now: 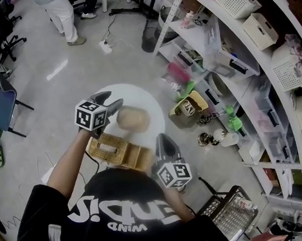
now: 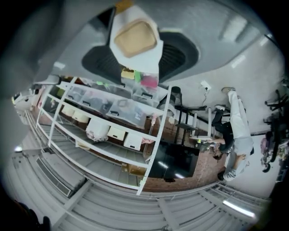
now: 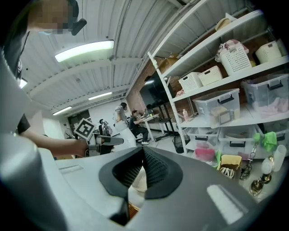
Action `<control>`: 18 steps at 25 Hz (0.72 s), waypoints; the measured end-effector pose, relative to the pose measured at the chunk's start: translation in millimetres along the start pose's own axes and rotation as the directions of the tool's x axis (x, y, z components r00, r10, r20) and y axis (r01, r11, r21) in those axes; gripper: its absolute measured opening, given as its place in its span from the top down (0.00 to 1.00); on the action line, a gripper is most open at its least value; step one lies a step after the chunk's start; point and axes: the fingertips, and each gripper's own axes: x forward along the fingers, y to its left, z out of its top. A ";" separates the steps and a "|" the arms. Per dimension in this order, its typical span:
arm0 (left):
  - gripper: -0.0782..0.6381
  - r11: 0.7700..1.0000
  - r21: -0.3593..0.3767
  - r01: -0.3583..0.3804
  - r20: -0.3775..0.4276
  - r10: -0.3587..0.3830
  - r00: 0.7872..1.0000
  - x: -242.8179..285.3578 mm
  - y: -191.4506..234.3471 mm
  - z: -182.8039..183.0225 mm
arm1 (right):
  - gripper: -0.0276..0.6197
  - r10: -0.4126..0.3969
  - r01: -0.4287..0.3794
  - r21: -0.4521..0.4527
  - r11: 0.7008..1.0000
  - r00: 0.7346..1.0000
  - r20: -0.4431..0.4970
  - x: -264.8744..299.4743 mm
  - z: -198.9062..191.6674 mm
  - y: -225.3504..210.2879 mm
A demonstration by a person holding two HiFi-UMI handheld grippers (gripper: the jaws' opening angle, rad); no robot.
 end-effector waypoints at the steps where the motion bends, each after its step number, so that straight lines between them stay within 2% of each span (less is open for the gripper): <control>1: 0.53 1.000 -0.008 0.005 -0.015 -0.005 1.000 5.7 4.1 -5.0 | 0.96 -0.004 0.004 0.003 1.000 1.000 -0.002 2.1 -0.9 -1.7; 12: 0.53 0.997 -0.066 0.030 -0.144 -0.039 0.989 63.7 43.3 -54.1 | 0.96 -0.038 0.039 0.022 0.999 0.998 -0.042 31.2 -9.2 -21.8; 18: 0.53 0.995 -0.095 0.018 -0.197 -0.037 0.980 84.8 63.2 -83.8 | 0.96 -0.055 0.057 0.030 0.998 0.997 -0.060 43.3 -12.5 -33.3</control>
